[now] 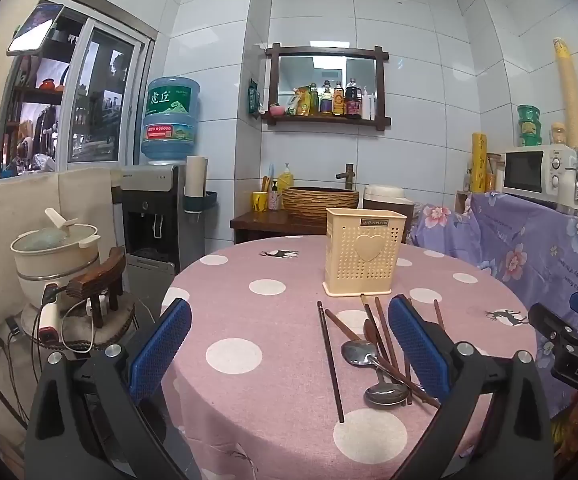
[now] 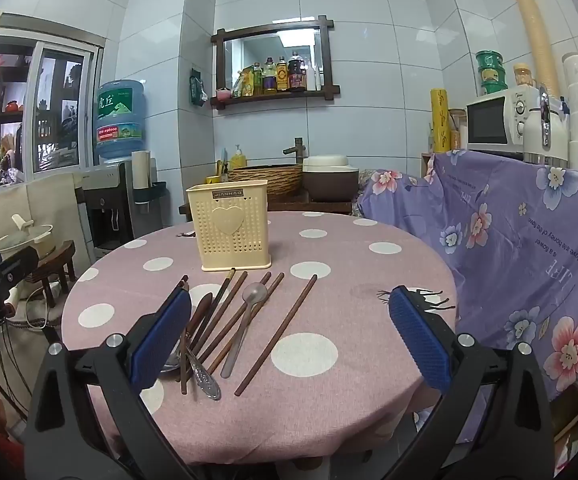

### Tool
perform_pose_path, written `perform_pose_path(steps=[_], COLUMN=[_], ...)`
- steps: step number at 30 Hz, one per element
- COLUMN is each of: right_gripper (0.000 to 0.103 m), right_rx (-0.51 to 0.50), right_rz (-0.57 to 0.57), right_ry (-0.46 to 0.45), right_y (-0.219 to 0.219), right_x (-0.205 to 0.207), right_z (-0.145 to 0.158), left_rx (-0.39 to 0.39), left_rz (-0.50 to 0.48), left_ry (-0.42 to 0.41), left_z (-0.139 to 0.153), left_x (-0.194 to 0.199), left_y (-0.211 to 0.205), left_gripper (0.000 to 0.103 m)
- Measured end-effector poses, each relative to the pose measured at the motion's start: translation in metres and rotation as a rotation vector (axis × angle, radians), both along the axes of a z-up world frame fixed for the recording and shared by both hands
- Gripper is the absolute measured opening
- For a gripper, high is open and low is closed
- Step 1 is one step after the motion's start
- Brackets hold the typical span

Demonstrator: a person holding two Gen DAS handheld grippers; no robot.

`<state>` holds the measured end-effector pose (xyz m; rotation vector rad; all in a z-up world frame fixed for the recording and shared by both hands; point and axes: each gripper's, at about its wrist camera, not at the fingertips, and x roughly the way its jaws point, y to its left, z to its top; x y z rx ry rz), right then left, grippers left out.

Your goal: Organize utensils

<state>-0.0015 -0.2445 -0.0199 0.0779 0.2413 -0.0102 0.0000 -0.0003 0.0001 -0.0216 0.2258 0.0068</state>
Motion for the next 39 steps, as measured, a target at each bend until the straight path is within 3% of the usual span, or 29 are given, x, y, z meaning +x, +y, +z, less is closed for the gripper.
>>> perform_pose_path(steps=[39], right_gripper=[0.098], right_rx=[-0.007], right_rz=[0.001], right_ry=[0.006], right_y=[0.0016], right_x=[-0.0002], right_z=[-0.0003], left_rx=[-0.015], left_rz=[-0.004], left_ry=[-0.001], left_z=[-0.0034], left_x=[-0.0015], left_y=[0.0014], left_gripper=[0.098])
